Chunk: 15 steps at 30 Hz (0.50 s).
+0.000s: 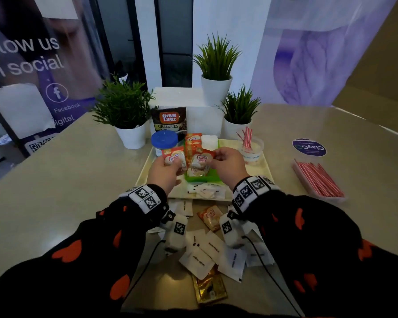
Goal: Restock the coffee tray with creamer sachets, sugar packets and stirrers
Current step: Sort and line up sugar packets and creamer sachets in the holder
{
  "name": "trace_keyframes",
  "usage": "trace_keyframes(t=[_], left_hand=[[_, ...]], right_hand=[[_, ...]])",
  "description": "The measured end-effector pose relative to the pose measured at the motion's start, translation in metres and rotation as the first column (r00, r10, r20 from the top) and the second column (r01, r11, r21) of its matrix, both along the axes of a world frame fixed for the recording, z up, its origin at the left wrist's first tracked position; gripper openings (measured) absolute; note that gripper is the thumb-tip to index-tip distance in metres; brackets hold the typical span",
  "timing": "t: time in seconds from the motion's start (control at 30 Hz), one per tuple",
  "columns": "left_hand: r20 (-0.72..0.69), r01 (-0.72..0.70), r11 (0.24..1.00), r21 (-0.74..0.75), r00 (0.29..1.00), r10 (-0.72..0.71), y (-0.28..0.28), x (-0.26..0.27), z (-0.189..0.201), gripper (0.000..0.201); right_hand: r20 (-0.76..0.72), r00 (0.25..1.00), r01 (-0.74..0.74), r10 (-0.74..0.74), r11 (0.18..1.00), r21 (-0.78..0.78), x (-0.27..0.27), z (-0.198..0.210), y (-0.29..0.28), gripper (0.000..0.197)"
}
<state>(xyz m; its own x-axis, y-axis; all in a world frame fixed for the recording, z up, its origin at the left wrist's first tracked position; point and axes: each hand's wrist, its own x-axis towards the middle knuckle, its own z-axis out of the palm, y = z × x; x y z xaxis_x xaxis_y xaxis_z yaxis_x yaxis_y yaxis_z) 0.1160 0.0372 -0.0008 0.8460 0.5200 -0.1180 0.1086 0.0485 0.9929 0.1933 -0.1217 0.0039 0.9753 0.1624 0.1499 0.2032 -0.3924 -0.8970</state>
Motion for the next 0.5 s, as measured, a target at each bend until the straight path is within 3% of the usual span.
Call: trace_keyframes(t=[0.1, 0.2, 0.3, 0.4, 0.5], left_hand=[[-0.054, -0.049, 0.998, 0.033, 0.997, 0.051, 0.012, -0.004, -0.012, 0.018], [-0.087, -0.039, 0.999, 0.030, 0.995, 0.041, 0.022, -0.007, -0.019, 0.024], [-0.101, -0.009, 1.000, 0.029, 0.995, 0.012, 0.026, -0.008, -0.021, 0.017], [-0.117, 0.013, 0.998, 0.066, 0.993, -0.005, 0.025, -0.007, -0.022, 0.011], [-0.108, 0.053, 0.995, 0.089, 0.993, -0.043, 0.018, -0.006, -0.019, 0.017]], right_hand=[[0.041, 0.999, -0.024, 0.030, 0.991, -0.135, 0.012, -0.005, 0.009, 0.005], [0.040, 0.991, -0.108, 0.127, 0.946, -0.304, 0.014, -0.010, 0.016, 0.013], [0.030, 0.988, -0.127, 0.153, 0.897, -0.423, 0.015, -0.016, 0.018, 0.018], [0.032, 0.992, -0.097, 0.125, 0.887, -0.451, 0.017, -0.020, 0.016, 0.016], [0.087, 0.989, -0.074, 0.122, 0.903, -0.424, 0.018, -0.019, 0.015, 0.021]])
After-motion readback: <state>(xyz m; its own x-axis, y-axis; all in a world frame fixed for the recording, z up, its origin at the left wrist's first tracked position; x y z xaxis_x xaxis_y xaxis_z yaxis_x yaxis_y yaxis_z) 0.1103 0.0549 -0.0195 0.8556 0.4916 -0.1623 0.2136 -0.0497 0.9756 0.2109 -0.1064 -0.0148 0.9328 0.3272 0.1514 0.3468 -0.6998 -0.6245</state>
